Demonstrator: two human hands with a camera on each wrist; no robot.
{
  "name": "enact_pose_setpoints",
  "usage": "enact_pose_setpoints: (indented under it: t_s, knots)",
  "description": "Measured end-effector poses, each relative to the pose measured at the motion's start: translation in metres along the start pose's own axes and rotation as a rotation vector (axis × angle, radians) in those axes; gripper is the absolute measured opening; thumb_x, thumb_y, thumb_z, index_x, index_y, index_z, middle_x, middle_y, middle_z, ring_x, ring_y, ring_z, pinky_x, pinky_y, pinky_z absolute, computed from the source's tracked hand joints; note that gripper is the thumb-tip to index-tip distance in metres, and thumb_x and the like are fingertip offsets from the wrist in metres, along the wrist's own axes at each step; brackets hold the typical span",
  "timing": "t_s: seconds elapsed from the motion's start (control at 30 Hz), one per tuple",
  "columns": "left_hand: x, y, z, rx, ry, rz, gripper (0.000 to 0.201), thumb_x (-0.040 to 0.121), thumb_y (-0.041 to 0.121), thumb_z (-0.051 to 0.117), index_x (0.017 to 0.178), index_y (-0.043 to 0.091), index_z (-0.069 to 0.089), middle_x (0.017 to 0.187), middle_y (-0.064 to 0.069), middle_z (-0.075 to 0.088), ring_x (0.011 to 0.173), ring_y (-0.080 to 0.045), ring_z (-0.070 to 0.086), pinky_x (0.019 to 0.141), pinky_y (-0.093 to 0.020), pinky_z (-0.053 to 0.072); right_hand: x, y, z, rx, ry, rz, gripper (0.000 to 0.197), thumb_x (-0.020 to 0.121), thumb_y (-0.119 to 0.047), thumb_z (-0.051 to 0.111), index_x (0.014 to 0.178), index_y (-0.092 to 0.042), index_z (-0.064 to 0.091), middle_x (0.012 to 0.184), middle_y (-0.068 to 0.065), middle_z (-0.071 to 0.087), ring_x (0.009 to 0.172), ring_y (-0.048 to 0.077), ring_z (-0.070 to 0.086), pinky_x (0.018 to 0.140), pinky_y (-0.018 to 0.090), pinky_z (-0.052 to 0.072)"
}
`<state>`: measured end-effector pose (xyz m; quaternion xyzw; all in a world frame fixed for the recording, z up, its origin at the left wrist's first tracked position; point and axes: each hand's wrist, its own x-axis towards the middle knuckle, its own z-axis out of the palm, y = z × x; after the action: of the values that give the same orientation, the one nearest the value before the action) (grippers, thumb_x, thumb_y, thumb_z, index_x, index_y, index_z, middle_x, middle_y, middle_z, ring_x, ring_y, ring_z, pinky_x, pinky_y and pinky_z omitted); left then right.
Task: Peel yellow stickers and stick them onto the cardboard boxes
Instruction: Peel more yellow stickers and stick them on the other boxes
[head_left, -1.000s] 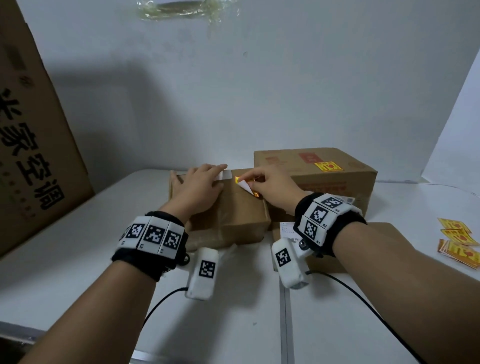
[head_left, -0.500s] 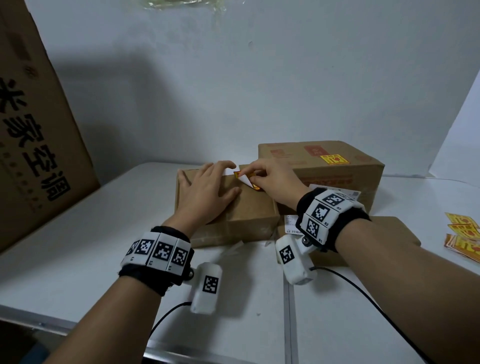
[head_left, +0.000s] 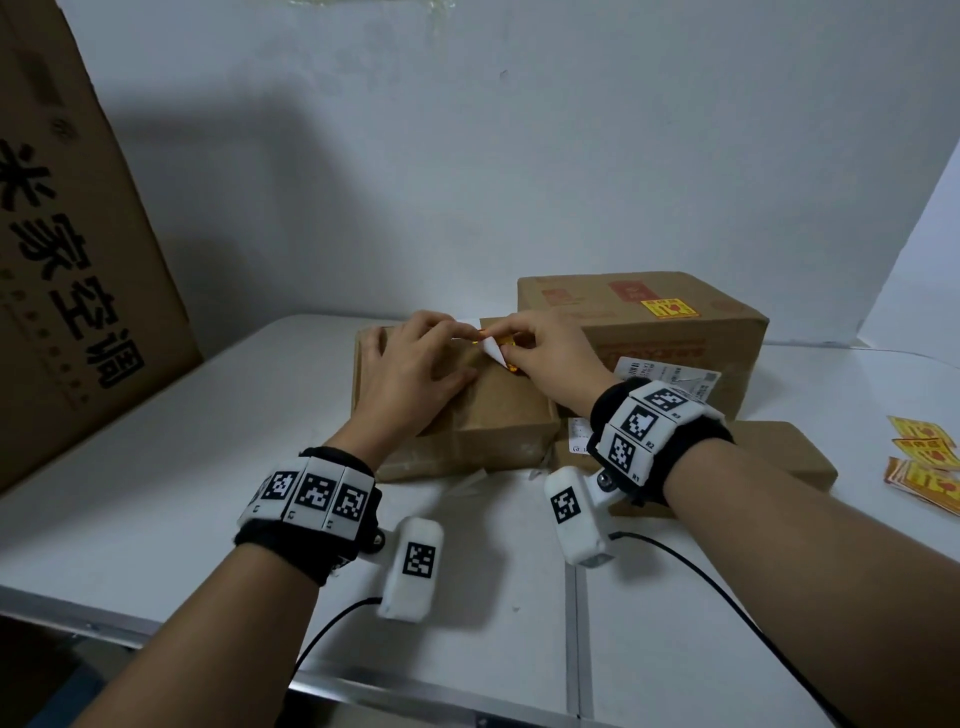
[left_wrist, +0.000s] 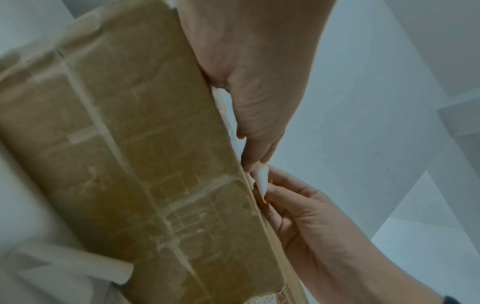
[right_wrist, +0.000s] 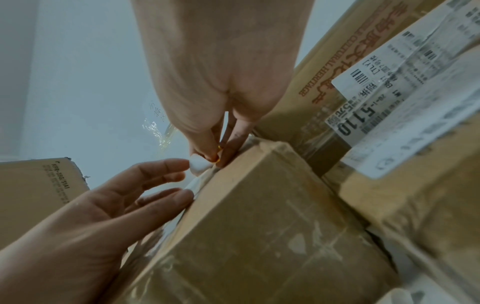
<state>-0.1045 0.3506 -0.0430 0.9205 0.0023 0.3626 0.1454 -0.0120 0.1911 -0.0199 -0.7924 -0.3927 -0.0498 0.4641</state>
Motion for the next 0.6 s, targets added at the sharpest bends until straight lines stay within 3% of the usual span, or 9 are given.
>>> enact_pose_setpoints:
  t_s: [0.07,0.13,0.2,0.3,0.47,0.6]
  knots:
    - [-0.0005,0.0003,0.0007,-0.014,0.015,0.01,0.023,0.086,0.039,0.065,0.108,0.04,0.062,0.111,0.015,0.056,0.106,-0.008,0.054,0.101,-0.05,0.031,-0.0025,0.0002,0.0019,0.022,0.009,-0.003,0.028,0.087,-0.001,0.059,0.104,-0.018,0.074,0.09,-0.001,0.066,0.087,0.017,0.062,0.075,0.024,0.049]
    - [-0.0007,0.0009,0.0018,-0.016,0.038,0.029,0.015,0.085,0.039,0.066,0.099,0.037,0.062,0.102,0.018,0.055,0.1,-0.009,0.054,0.097,-0.044,0.033,-0.0035,0.0007,0.0026,0.069,-0.001,0.005,0.029,0.087,0.0,0.06,0.108,-0.017,0.071,0.102,-0.001,0.068,0.094,0.013,0.063,0.078,0.016,0.049]
    - [-0.0015,0.0013,0.0024,-0.021,0.053,0.045,0.01,0.083,0.037,0.068,0.091,0.034,0.062,0.096,0.019,0.054,0.094,-0.009,0.054,0.092,-0.039,0.032,-0.0048,0.0002,0.0024,0.082,0.005,0.011,0.032,0.087,0.0,0.062,0.112,-0.019,0.068,0.11,0.001,0.067,0.098,0.014,0.064,0.08,0.018,0.052]
    - [-0.0022,0.001,0.0016,-0.048,0.083,0.063,0.008,0.083,0.034,0.07,0.086,0.033,0.062,0.091,0.021,0.053,0.085,-0.006,0.051,0.089,-0.043,0.036,-0.0051,0.0013,0.0022,0.076,0.064,0.007,0.029,0.087,-0.006,0.066,0.112,-0.017,0.061,0.114,0.003,0.063,0.096,0.018,0.066,0.078,0.025,0.056]
    - [-0.0046,0.0018,0.0013,-0.042,0.086,0.064,0.009,0.081,0.037,0.071,0.085,0.031,0.067,0.086,0.02,0.056,0.082,-0.005,0.05,0.093,-0.048,0.035,-0.0051,0.0055,-0.0017,0.133,0.138,0.093,0.008,0.09,-0.016,0.065,0.096,-0.017,0.06,0.095,0.006,0.067,0.087,0.021,0.067,0.078,0.036,0.059]
    - [-0.0063,0.0019,0.0014,-0.014,0.074,0.065,0.009,0.081,0.041,0.07,0.084,0.034,0.068,0.083,0.017,0.062,0.083,-0.007,0.053,0.093,-0.042,0.028,-0.0049,0.005,-0.0017,0.097,0.163,0.059,0.004,0.09,-0.016,0.065,0.091,-0.018,0.062,0.089,-0.004,0.065,0.083,0.014,0.064,0.075,0.029,0.056]
